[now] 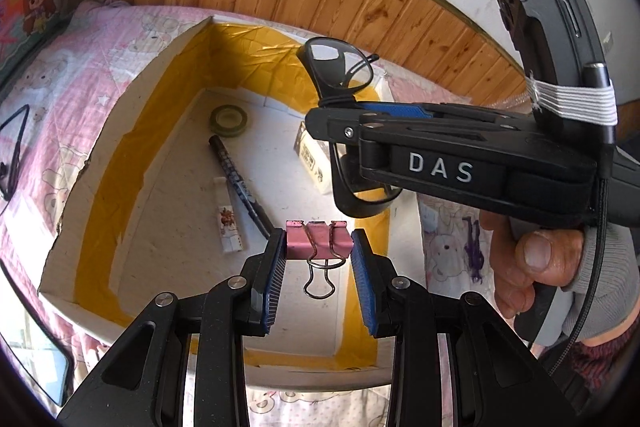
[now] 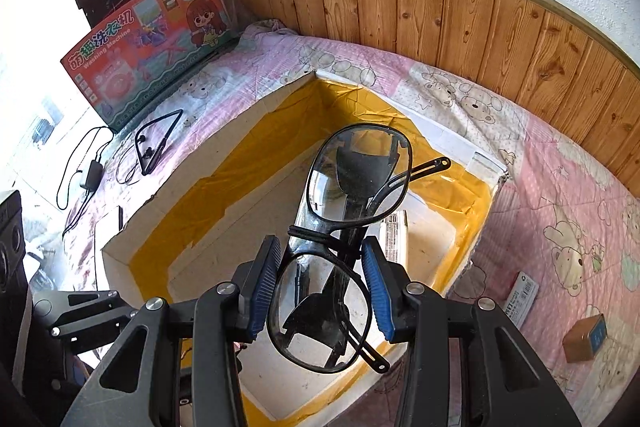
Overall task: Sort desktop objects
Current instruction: 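Carry the glasses and binder clip with both grippers over the box, then open both grippers to drop the glasses and binder clip into the box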
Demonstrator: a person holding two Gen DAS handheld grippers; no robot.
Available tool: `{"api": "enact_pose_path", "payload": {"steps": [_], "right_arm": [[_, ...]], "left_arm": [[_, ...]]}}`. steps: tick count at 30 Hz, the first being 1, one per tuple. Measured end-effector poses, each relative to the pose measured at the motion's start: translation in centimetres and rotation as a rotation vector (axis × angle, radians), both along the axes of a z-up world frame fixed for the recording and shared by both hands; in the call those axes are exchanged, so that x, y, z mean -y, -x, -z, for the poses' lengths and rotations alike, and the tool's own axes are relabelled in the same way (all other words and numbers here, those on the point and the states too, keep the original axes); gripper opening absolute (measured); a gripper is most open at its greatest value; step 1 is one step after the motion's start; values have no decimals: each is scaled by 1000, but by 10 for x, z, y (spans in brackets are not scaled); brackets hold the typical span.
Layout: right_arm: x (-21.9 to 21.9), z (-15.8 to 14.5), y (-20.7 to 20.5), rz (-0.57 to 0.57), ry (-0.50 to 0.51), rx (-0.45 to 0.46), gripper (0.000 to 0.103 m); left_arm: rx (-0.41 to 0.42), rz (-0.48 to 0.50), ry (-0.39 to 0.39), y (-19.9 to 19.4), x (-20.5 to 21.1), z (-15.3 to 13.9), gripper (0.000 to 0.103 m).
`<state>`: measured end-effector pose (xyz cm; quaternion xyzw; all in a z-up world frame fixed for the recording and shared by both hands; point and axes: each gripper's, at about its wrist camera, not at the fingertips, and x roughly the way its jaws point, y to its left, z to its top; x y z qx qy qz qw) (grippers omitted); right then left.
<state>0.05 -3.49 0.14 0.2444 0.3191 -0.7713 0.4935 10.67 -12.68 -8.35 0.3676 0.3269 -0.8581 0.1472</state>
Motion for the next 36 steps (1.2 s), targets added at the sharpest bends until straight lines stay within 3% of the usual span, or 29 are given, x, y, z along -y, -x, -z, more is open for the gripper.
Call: {"api": "enact_pose_path", "payload": {"steps": [17,36], "right_arm": [[45,28,28,16,-143,99,44],[82,48,56,36,-313,116,44]], "left_arm": [[51,62,-22,22,-6,17,33],[119,68,-120,32,1,36,34]]}}
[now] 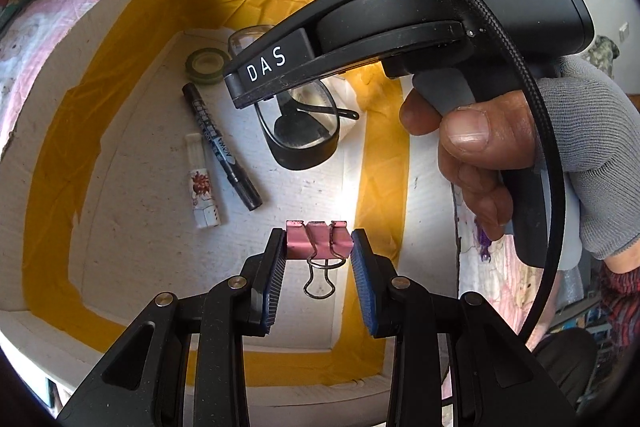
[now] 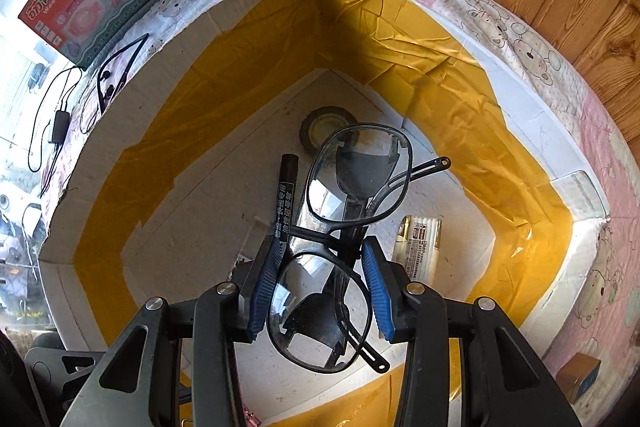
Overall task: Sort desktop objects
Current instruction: 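Open both grippers to drop the glasses and binder clip into the box, then move both grippers out of the box toward the remaining bedspread items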
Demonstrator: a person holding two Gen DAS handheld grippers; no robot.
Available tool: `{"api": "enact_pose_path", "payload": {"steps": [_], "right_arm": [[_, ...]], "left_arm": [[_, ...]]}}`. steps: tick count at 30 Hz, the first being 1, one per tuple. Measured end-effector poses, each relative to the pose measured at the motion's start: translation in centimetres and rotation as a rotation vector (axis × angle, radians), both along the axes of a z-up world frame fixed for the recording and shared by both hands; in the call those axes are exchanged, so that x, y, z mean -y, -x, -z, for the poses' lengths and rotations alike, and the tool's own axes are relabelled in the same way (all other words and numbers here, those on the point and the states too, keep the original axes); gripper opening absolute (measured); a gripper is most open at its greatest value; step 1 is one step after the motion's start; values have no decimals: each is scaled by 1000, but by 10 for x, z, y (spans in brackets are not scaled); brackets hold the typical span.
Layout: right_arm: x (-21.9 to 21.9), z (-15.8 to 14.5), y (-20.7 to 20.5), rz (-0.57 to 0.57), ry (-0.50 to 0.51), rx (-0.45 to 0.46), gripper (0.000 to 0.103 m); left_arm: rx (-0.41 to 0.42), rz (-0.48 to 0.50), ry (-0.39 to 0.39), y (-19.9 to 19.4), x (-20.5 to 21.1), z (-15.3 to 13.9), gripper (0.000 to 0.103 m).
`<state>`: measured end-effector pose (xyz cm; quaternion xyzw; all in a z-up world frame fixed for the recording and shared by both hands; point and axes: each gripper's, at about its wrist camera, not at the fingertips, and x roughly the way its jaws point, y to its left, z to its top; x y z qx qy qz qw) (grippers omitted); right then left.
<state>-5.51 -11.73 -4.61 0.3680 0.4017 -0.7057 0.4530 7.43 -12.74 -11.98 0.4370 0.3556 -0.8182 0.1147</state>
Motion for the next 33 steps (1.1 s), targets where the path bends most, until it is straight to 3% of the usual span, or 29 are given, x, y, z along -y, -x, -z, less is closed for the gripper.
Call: {"api": "enact_pose_path", "payload": {"steps": [8,15,33], "right_arm": [[8,8,4,1,-43,-4,44],[1,-1,9,26,-9,7,50],[-46,-22,-9,-54,9,17,50]], "left_arm": [[38,-2,-29,2,0,7,35],[48,-28,-46,-1,1,5,38],[57,-67,42,-17,-25,-20,38]]}}
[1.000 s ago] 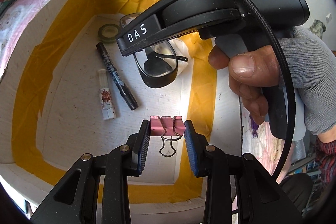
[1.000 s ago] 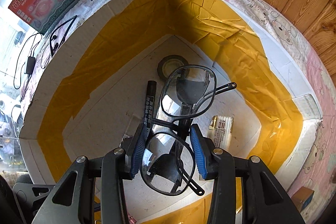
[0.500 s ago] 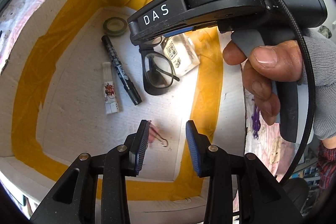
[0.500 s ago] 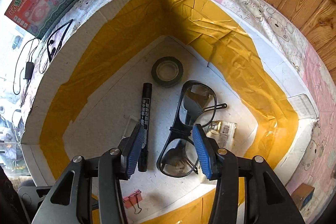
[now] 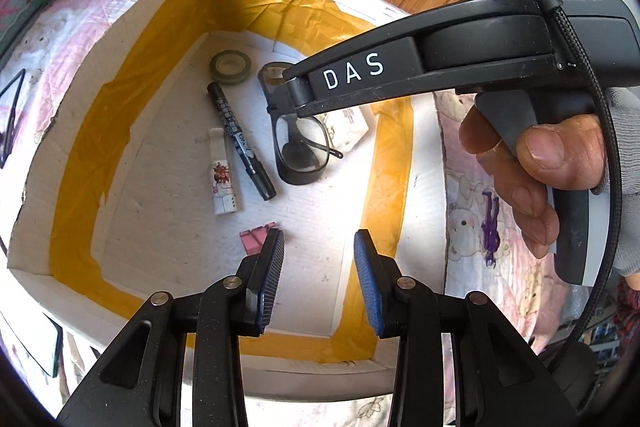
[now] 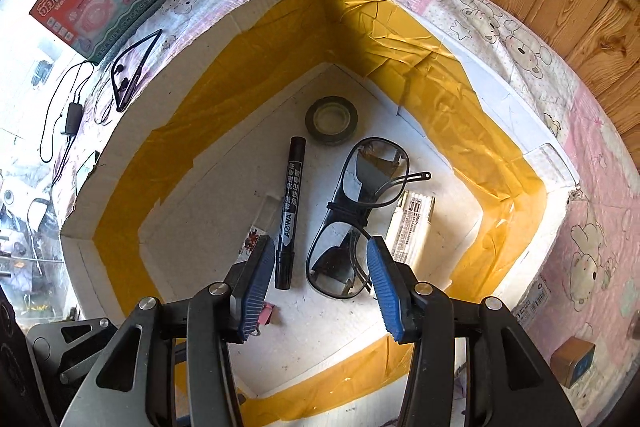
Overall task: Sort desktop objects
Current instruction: 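Move both grippers out of the box toward the remaining bedspread items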
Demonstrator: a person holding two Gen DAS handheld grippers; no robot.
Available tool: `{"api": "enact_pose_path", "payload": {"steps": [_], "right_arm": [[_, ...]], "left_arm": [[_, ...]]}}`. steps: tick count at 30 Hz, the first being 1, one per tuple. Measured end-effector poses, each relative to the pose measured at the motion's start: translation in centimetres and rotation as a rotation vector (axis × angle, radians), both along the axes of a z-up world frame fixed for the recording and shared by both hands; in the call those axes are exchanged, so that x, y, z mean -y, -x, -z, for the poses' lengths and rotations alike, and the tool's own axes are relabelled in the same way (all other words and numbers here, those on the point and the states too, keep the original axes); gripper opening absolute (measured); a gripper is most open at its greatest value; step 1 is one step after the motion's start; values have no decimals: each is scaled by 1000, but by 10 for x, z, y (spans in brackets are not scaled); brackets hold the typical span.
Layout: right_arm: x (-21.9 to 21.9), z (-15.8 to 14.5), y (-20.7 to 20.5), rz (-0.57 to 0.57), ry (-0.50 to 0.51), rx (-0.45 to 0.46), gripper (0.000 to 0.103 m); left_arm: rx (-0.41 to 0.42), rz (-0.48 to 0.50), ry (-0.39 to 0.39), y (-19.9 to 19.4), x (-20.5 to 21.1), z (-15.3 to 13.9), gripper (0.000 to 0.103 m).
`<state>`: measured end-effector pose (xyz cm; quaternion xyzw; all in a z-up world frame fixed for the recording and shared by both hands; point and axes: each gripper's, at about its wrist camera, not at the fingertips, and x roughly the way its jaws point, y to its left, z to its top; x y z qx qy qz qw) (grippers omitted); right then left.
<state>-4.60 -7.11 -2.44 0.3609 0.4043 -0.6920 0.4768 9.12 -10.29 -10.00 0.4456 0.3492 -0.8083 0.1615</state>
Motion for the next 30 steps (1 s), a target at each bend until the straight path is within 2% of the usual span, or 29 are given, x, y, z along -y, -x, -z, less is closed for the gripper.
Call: {"api": "enact_pose_path", "payload": {"steps": [4,5,14,30], "right_arm": [[-8,-4,-7,-17,9,-1,50],[-14,-10,6,-25,9,2,50],[-16,-15,-16,-82,31,-12,51],[-65,-33,-37,-189,81,-149,53]], "left_arm": [[0,-5,29,4,-1,-9,38],[5,-9,41,3,-4,-7,38],[5,-35,111,-1,-3,-20,38],[4,-77,248,-9,-23,-48,38]]}}
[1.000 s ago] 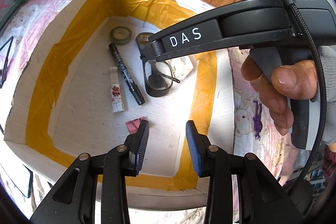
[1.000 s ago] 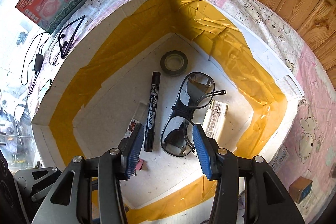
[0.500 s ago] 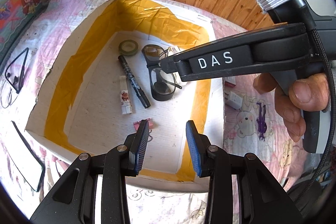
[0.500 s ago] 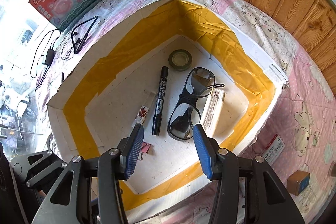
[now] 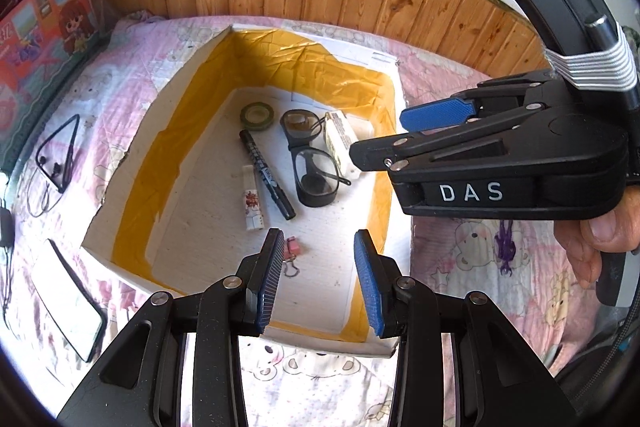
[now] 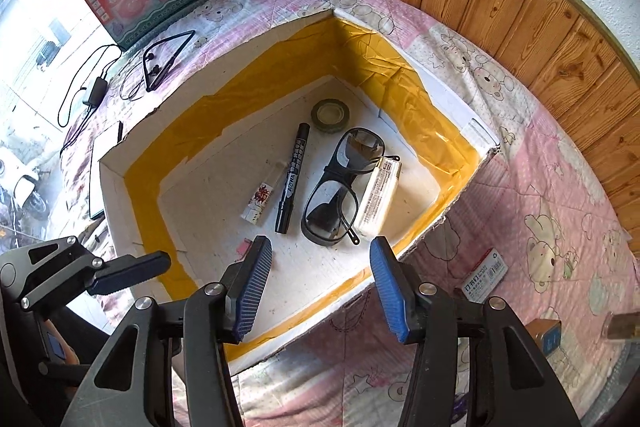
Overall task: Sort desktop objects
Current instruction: 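Move both grippers out of the box toward the remaining bedspread items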
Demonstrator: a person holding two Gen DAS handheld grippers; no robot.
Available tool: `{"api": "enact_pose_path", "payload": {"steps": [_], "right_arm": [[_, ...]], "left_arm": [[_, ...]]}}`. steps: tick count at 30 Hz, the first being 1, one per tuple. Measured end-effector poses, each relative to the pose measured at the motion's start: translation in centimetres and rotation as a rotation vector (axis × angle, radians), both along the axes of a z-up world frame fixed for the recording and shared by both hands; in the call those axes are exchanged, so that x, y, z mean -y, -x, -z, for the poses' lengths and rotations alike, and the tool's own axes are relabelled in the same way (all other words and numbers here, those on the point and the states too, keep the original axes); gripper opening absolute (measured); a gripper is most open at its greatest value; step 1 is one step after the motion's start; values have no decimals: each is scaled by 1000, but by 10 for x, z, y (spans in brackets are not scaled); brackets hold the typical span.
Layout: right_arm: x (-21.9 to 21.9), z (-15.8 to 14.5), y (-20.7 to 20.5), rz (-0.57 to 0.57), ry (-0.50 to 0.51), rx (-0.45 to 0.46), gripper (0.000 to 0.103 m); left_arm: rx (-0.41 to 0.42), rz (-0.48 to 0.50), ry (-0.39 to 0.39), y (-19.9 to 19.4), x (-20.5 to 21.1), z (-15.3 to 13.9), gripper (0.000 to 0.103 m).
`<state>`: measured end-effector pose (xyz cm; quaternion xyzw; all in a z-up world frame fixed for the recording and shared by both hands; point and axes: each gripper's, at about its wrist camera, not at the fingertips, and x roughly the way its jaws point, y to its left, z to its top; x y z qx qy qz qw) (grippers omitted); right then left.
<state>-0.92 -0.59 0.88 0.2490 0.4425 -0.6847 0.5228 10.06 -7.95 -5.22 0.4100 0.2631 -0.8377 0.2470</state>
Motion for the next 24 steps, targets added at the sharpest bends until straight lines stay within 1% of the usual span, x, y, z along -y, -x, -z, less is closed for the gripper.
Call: {"api": "enact_pose_path", "payload": {"steps": [2,4,9,15,19,24], "right_arm": [[-6,-3,-5,-19,11,-19,57],[-13,-5,-11,-38,24,-37,58],[-30,-10,-22,-92,55,-61,59],[-49,-11,-29,-129,95,-83,59],[-66,-18,-30,-146,151,-71,59],[-92,-29,-34,-185,236,-94,59]], "left_arm": [[1,-9,28,-2,-2,-4,38],[2,-25,44,-4,-3,-6,38],[-16,-44,43,-8,-3,-11,38],[-29,-52,42,-11,-5,-13,39],[-51,-49,52,-12,-10,-19,39],[-53,-55,61,-13,-14,-21,39]]}}
